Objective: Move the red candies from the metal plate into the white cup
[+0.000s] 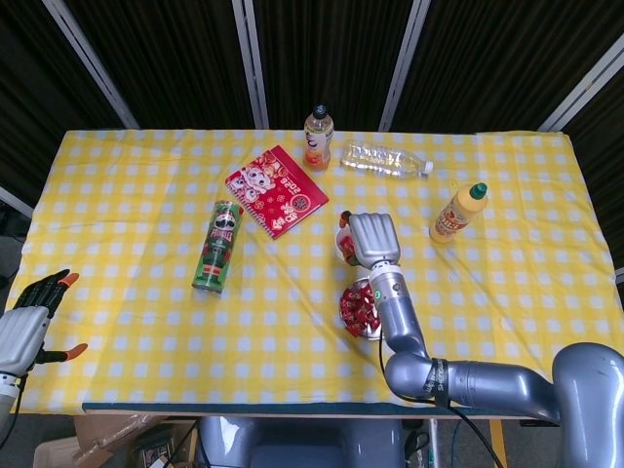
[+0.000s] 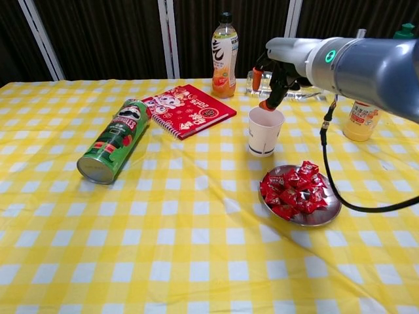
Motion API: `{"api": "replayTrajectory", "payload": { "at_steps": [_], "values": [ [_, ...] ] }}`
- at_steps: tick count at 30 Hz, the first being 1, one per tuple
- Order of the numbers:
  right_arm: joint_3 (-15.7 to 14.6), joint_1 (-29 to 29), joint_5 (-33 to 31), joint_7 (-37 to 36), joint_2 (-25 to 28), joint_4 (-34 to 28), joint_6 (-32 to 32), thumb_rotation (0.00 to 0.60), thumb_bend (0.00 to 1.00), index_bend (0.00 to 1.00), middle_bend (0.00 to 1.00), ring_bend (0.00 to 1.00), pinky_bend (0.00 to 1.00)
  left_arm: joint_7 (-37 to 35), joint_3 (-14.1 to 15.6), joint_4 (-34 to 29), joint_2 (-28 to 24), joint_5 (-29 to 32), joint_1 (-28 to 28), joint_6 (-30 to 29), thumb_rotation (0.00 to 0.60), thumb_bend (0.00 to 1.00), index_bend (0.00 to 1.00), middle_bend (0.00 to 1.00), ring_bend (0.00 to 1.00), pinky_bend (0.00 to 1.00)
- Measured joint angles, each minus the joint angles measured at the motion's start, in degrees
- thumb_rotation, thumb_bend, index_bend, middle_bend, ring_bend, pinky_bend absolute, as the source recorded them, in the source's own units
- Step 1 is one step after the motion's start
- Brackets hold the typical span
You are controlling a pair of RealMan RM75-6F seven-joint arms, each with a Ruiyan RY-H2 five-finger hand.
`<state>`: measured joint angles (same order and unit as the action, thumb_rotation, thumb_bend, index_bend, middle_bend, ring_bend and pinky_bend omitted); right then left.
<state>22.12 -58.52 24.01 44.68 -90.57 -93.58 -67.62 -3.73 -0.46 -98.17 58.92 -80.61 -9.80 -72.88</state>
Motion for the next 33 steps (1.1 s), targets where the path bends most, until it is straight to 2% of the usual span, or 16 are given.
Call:
{"api": "replayTrajectory", "payload": {
  "at_steps": [6, 10, 15, 22, 31, 33],
  "values": [
    [-2.19, 1.41, 1.03, 0.51, 1.33, -4.51, -2.07, 0.6, 0.32, 0.29, 0.82, 0.8, 0.89, -0.14, 0.04, 0.28, 0.12, -0.47, 0.05, -0.33, 0.6, 0.03, 0.0, 0.0, 0.0, 0.0],
    [-5.85, 2.94, 2.23, 1.67, 1.82, -10.03, -4.48, 0.6, 0.26, 0.25, 0.81, 0.78, 0.88, -0.23, -0.02, 0.21, 0.15, -0.68, 0.07, -0.6, 0.6, 0.03, 0.0, 0.0, 0.0, 0.0],
    [-10.54, 4.56, 3.48, 3.26, 0.73, -13.33, -6.92, 0.6, 0.22, 0.21, 0.79, 0.76, 0.88, -0.42, 0.1, 0.67, 0.23, -1.28, 0.28, -1.2, 0.6, 0.03, 0.0, 0.0, 0.0, 0.0],
    [-13.22, 6.06, 3.29, 3.73, -2.9, -11.96, -7.74, 0.6, 0.19, 0.18, 0.78, 0.75, 0.88, -0.77, 0.22, 1.32, 0.4, -1.95, 0.56, -1.91, 0.6, 0.03, 0.0, 0.0, 0.0, 0.0],
    [-13.74, 7.03, 1.85, 3.46, -4.51, -8.19, -5.84, 0.6, 0.19, 0.18, 0.78, 0.74, 0.88, -0.85, 0.2, 1.33, 0.44, -1.78, 0.5, -1.7, 0.6, 0.03, 0.0, 0.0, 0.0, 0.0],
    [-13.72, 7.21, 1.3, 3.41, -4.5, -7.58, -5.07, 0.6, 0.19, 0.21, 0.78, 0.74, 0.88, -0.75, 0.17, 1.23, 0.43, -1.65, 0.44, -1.58, 0.6, 0.03, 0.0, 0.0, 0.0, 0.0]
  ]
}}
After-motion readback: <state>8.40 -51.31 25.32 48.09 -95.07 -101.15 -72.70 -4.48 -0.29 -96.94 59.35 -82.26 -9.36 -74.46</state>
